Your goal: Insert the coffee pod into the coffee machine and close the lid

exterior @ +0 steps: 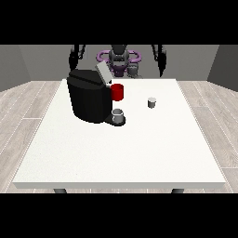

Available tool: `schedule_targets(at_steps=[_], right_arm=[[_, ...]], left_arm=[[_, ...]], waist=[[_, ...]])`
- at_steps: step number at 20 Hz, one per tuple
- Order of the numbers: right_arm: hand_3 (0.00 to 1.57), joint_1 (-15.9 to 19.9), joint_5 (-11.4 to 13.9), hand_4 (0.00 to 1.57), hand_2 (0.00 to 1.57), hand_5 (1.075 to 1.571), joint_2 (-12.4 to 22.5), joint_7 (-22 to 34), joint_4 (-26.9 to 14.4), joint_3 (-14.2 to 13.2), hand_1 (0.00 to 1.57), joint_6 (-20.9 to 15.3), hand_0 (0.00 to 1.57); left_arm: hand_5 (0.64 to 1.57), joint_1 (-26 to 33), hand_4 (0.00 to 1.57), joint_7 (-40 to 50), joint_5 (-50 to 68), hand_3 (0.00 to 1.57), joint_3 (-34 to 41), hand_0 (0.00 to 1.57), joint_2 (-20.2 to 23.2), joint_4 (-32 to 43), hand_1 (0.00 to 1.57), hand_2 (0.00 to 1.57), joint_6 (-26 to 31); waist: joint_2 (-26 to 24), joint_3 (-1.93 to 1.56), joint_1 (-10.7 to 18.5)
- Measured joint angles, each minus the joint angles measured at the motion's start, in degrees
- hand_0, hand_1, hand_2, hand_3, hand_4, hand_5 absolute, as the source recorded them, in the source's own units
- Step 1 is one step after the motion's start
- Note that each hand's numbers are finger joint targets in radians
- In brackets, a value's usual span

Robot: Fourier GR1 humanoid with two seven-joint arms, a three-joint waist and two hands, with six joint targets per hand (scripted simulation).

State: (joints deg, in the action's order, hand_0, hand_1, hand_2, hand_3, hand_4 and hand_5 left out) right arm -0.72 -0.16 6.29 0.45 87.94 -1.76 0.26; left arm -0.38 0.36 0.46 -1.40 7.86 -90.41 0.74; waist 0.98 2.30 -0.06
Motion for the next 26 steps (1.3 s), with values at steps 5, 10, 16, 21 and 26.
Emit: schedule_targets(at_steps=[5, 10, 16, 21, 26], right_arm=[[0.00, 0.9, 0.2, 0.00, 0.00, 1.571, -0.1, -1.4, -0.9, 0.2, 0.00, 0.4, 0.00], [0.00, 2.2, 4.2, 0.00, 0.00, 1.571, -0.9, -2.9, -0.2, 0.2, 0.00, -4.3, 0.00], [0.00, 4.5, 8.8, 0.00, 0.00, 1.571, -2.7, -3.8, 0.2, 2.5, 0.00, -8.0, 0.00], [0.00, 6.9, 10.3, 0.00, 0.00, 1.571, -3.8, -2.9, 1.1, 4.6, 0.00, -8.4, 0.00], [0.00, 9.3, 10.9, 0.00, 0.00, 1.571, -5.4, -1.3, 1.3, 6.7, 0.00, -10.1, 0.00]], left_arm=[[1.571, -1.1, 0.00, -3.1, -2.0, 0.00, -0.5, 0.00, 2.8, 0.6, 0.00, 0.00, 2.6], [1.571, -3.2, 0.00, -7.0, -6.9, 0.00, -0.8, 0.00, 8.1, 2.7, 0.00, 0.00, 5.1], [1.571, -10.4, 0.00, -5.5, -10.4, 0.00, 1.8, 0.00, 14.5, 8.7, 0.00, 0.00, 8.0], [1.571, -17.0, 0.00, -4.3, -12.9, 0.00, 3.5, 0.00, 18.0, 16.0, 0.00, 0.00, 9.9], [1.571, -22.4, 0.00, -4.2, -16.0, 0.00, 4.0, 0.00, 21.1, 22.9, 0.00, 0.00, 11.7]], waist=[[0.1, -1.64, -0.2], [0.7, -2.09, -2.1], [4.2, -2.25, -5.0], [7.2, -2.28, -8.0], [10.8, -2.27, -9.9]])
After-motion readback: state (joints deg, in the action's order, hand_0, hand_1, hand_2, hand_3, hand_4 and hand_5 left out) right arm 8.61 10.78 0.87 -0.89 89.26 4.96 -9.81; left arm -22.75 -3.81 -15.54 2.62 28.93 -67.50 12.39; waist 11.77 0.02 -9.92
